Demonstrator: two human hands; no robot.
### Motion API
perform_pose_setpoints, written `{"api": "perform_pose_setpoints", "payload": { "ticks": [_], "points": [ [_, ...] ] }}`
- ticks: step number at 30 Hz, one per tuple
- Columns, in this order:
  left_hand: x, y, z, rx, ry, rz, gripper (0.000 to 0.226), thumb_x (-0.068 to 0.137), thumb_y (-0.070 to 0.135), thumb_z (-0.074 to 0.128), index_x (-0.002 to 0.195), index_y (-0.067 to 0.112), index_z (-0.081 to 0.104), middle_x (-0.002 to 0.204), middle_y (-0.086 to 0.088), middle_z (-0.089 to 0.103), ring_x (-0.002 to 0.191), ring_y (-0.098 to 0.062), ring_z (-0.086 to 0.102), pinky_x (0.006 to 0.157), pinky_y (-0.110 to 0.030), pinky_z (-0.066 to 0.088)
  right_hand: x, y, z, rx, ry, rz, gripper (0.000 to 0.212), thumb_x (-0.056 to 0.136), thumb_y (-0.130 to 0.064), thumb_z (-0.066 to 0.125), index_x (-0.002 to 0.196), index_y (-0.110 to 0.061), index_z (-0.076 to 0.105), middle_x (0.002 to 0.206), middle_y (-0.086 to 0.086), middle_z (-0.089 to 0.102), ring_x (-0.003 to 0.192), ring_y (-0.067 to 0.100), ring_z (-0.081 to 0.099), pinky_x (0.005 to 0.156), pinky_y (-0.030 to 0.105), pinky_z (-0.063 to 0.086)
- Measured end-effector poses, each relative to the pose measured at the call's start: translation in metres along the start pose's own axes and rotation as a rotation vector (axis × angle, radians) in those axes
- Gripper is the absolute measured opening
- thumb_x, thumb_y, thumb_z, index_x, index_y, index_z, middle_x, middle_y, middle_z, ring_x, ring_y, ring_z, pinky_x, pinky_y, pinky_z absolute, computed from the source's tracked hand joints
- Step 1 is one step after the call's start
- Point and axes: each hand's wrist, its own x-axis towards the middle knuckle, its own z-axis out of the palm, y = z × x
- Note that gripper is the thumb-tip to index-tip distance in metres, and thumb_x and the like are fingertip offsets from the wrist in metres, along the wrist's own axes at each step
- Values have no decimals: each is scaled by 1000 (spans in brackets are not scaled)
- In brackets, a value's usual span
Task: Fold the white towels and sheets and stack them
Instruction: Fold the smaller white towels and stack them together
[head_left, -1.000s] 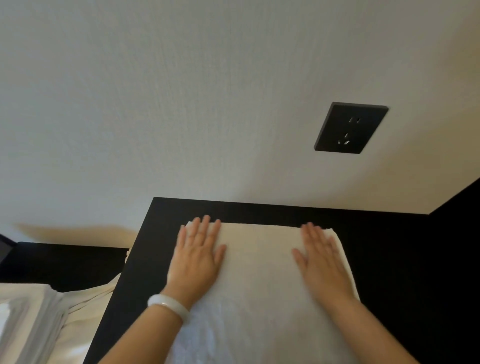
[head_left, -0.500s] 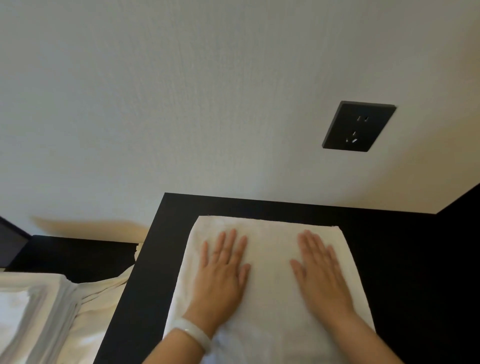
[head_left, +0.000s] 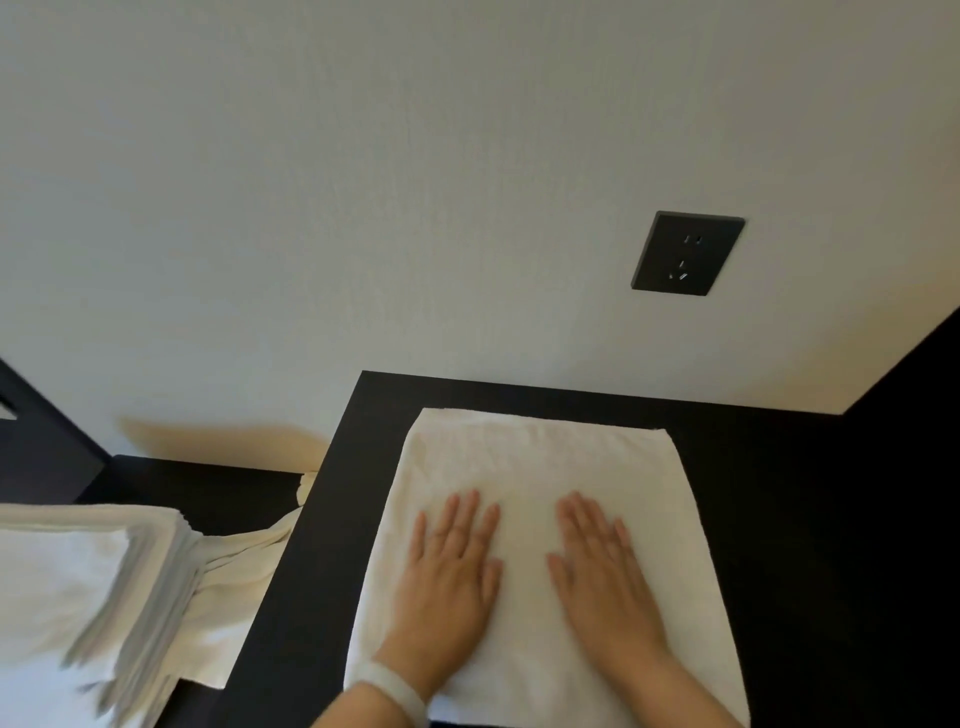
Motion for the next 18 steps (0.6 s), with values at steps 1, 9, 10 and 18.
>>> {"api": "perform_pose_setpoints", "payload": {
  "ticks": [1,9,10,18],
  "points": [
    [-7,-16,0,30,-12,-50,63,97,48,11,156,28,20,162,0,14,150,-23,15,118,-44,7,-9,17,-2,-27,-7,53,62,105,-43,20,157,-20,-4,163,-6,-12,146,8,-21,120,31,-15],
    [-41,-27,-10,82,63,-186,69,97,51,-1,157,18,5,164,-8,0,151,-30,-1,123,-49,-1,-45,31,-19,-46,2,305,68,98,-56,9,149,-21,-19,162,-3,-19,147,10,-19,120,37,-14],
    [-42,-8,-8,43,62,-104,68,97,49,4,156,17,11,163,-9,5,150,-31,3,123,-49,1,-45,11,-17,11,-18,232,67,99,-54,12,148,-22,-21,159,-6,-23,146,8,-22,118,34,-17],
    [-68,-16,17,0,0,105,60,96,60,-8,149,40,-25,158,12,-31,145,-10,-31,118,-41,-14,-69,19,0,-2,-92,20,66,93,-59,-7,151,-29,-19,160,-13,-25,141,-2,-32,117,28,-20]
  ]
}}
